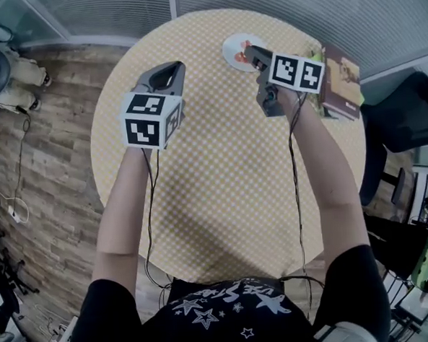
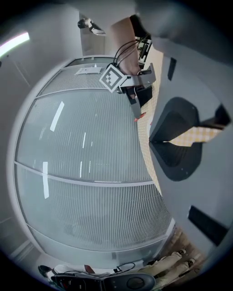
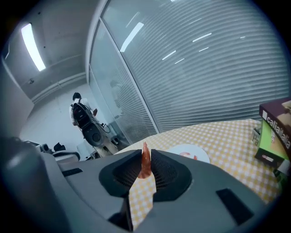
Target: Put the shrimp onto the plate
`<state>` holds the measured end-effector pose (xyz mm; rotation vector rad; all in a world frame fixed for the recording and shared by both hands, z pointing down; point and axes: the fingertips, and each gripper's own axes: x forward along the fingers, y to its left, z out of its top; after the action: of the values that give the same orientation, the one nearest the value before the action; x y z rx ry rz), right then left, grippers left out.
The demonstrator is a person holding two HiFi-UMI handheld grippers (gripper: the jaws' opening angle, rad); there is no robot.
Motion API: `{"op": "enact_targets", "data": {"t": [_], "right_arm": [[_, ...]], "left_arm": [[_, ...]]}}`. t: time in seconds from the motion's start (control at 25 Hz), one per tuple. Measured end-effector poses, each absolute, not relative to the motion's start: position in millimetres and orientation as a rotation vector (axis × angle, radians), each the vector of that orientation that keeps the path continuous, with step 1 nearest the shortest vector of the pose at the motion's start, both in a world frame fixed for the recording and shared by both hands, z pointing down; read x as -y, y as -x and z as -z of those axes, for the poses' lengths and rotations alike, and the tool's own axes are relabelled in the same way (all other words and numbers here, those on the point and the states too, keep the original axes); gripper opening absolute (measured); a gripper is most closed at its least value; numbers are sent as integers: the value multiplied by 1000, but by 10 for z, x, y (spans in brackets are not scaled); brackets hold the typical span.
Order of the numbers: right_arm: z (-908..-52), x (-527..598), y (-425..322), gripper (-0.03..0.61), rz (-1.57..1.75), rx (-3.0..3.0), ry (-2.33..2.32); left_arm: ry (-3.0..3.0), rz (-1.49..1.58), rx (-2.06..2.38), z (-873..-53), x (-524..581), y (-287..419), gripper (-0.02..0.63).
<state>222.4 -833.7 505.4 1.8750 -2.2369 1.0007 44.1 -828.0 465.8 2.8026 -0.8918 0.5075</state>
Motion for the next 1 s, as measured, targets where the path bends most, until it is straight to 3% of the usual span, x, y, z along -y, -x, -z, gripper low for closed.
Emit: {"op": "enact_targets", "data": {"t": [0.52,1.0], "right_arm": [[-6040,8988,-2531,72,-1111,1992,-1851],[-5894,9153,-2549,72,-1020,1989,-1850]], "left_arm": [[-2747,-520,849,-5247,8666,-878,9],[-2772,-493,823,-5235,8666,-948,9]]}}
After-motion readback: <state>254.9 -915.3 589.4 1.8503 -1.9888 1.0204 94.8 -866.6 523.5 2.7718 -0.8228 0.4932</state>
